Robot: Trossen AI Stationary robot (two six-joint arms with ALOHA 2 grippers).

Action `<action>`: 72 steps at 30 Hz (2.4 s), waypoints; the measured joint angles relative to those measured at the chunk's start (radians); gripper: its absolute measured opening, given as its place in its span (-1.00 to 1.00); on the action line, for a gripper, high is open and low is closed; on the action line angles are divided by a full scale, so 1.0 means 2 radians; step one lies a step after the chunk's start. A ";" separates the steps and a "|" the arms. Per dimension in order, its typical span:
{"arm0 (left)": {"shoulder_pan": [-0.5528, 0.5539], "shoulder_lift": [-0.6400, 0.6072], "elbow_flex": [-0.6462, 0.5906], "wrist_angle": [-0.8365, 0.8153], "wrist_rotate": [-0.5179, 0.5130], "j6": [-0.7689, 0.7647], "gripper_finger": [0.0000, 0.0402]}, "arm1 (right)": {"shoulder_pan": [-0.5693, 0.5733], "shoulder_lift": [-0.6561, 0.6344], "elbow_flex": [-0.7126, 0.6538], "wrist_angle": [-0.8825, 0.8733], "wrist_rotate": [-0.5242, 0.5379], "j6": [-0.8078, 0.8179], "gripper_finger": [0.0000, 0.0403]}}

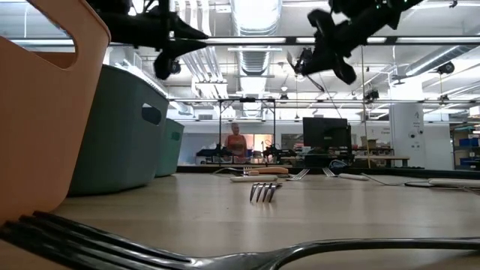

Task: Sort silverware by color (type)
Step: Put the black fork into the blue bin

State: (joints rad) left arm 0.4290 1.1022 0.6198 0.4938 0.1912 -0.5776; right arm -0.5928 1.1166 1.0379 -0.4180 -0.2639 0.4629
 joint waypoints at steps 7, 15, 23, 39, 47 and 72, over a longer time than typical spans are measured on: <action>0.001 0.081 0.088 -0.024 0.076 0.015 -0.66 | 0.043 0.015 0.038 0.006 0.024 -0.001 -0.95; 0.002 0.148 0.196 -0.112 0.123 0.078 -0.55 | 0.067 0.026 0.072 0.007 0.028 -0.014 -0.95; 0.002 0.189 0.221 -0.064 0.088 0.065 -0.54 | 0.089 0.026 0.081 0.018 0.034 -0.015 -0.95; -0.007 0.264 0.287 -0.025 0.040 0.013 -0.54 | 0.115 0.026 0.081 0.026 0.163 -0.030 -0.94; -0.012 0.281 0.313 -0.025 0.039 0.007 -0.54 | 0.126 0.037 0.081 0.026 0.228 -0.048 -0.94; -0.011 0.288 0.318 -0.042 -0.013 0.000 -0.54 | 0.146 0.072 0.084 0.032 0.247 -0.081 -0.94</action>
State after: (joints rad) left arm 0.4076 1.6779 1.2560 0.4099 0.1646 -0.5785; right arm -0.3008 1.2604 1.2068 -0.3537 0.2309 0.3011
